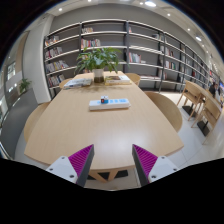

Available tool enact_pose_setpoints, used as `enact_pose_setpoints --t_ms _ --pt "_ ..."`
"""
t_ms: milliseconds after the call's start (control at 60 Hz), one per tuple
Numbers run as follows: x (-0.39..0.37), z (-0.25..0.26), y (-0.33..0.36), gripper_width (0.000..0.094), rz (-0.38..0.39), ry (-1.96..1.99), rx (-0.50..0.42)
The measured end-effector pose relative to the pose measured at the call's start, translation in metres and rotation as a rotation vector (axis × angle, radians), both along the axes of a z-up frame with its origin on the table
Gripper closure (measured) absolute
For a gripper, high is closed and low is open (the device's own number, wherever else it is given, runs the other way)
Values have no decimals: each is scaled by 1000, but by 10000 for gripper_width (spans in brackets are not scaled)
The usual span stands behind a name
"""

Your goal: Unplug charger

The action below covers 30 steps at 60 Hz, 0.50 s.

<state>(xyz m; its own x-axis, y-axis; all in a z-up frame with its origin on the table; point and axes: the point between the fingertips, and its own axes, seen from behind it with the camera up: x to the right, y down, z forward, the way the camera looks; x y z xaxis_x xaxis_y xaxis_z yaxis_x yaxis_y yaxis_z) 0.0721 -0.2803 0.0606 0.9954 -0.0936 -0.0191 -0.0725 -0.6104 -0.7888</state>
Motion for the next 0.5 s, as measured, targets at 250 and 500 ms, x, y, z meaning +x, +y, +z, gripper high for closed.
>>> enact_pose_setpoints --t_ms 250,500 --pt "-15 -14 144 184 88 -9 -13" --pt "-24 -17 268 234 122 -7 5"
